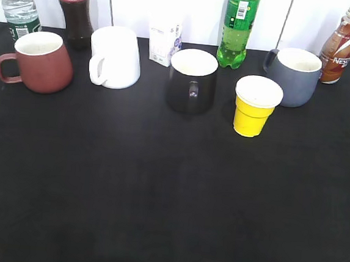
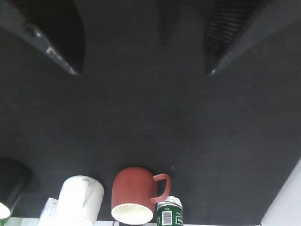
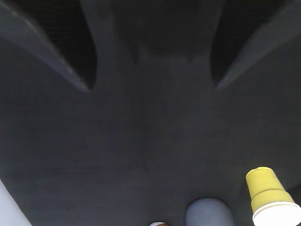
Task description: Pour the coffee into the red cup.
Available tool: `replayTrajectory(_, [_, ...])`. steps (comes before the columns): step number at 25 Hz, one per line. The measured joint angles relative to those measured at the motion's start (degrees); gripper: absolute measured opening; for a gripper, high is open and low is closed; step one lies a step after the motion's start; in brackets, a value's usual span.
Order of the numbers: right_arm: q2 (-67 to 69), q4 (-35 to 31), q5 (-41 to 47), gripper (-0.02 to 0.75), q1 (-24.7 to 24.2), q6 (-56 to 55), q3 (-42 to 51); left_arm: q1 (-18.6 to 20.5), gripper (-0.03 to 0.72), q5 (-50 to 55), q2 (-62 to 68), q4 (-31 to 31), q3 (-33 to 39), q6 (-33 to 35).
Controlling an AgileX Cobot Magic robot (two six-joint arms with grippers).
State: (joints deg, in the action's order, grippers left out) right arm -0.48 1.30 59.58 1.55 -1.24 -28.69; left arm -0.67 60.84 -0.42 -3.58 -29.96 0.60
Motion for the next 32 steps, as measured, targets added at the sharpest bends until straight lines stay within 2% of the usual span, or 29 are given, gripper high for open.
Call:
replayTrajectory(19, [0.00, 0.00, 0.00, 0.589, 0.00, 0.00, 0.00, 0.00, 0.563, -0.51, 0.00, -0.12, -0.27, 0.00])
replayTrajectory(21, [0.00, 0.00, 0.00, 0.589, 0.00, 0.00, 0.00, 0.00, 0.563, -7.36, 0.00, -1.06, -1.35, 0.00])
replayTrajectory(25, [0.00, 0.00, 0.00, 0.589, 0.00, 0.00, 0.00, 0.00, 0.563, -30.99, 2.65, -1.01, -0.13, 0.00])
replayTrajectory(28, [0.00, 0.00, 0.00, 0.589, 0.00, 0.00, 0.00, 0.00, 0.562, -43.79, 13.37, -0.59, 3.76, 0.00])
replayTrajectory(32, [0.00, 0.00, 0.00, 0.589, 0.00, 0.00, 0.00, 0.00, 0.562, -57.55, 31.61, -0.47, 4.37, 0.00])
